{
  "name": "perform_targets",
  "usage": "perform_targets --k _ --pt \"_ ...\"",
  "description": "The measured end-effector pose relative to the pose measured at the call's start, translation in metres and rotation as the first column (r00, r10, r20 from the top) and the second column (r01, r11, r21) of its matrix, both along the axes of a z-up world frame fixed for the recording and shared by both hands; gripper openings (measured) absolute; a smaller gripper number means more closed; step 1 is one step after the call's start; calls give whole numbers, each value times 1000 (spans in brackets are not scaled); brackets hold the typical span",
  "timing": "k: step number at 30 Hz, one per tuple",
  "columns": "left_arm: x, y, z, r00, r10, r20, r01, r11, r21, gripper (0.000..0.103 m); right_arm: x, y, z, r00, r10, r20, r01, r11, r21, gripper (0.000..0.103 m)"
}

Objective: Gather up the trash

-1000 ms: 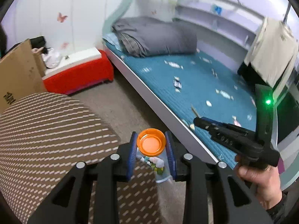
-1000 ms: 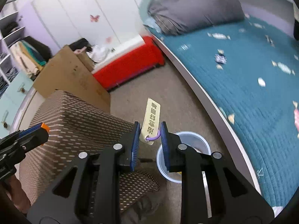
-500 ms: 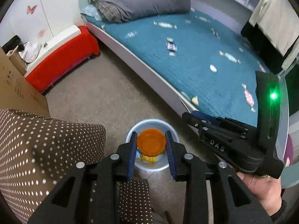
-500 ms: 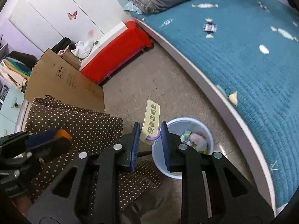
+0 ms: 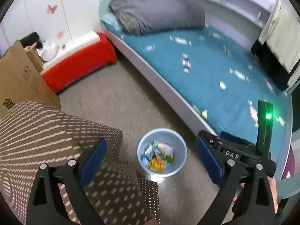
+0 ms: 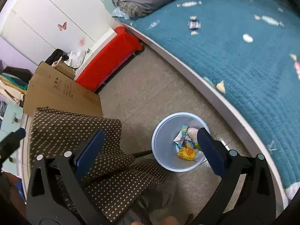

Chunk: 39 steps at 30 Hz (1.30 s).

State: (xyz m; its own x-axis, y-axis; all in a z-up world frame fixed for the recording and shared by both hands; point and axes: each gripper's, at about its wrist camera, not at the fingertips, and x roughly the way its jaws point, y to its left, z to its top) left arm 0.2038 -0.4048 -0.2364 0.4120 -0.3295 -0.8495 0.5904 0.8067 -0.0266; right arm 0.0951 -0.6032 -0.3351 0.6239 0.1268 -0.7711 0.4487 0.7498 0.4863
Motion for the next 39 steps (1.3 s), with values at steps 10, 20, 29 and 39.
perform_targets --k 10,20,29,39 --pt "-76 86 89 959 111 261 -78 988 -133 98 -38 75 123 990 35 140 -14 989 -148 97" --pt "-135 173 151 856 281 435 -227 958 -172 98 -72 180 234 950 160 267 -63 939 -339 97" --pt "-169 254 188 749 458 478 -361 888 -286 98 -96 256 296 885 306 351 -99 861 -499 97" --pt "-204 311 220 631 561 536 -425 828 -365 98 -108 312 320 828 387 406 -87 804 -588 97"
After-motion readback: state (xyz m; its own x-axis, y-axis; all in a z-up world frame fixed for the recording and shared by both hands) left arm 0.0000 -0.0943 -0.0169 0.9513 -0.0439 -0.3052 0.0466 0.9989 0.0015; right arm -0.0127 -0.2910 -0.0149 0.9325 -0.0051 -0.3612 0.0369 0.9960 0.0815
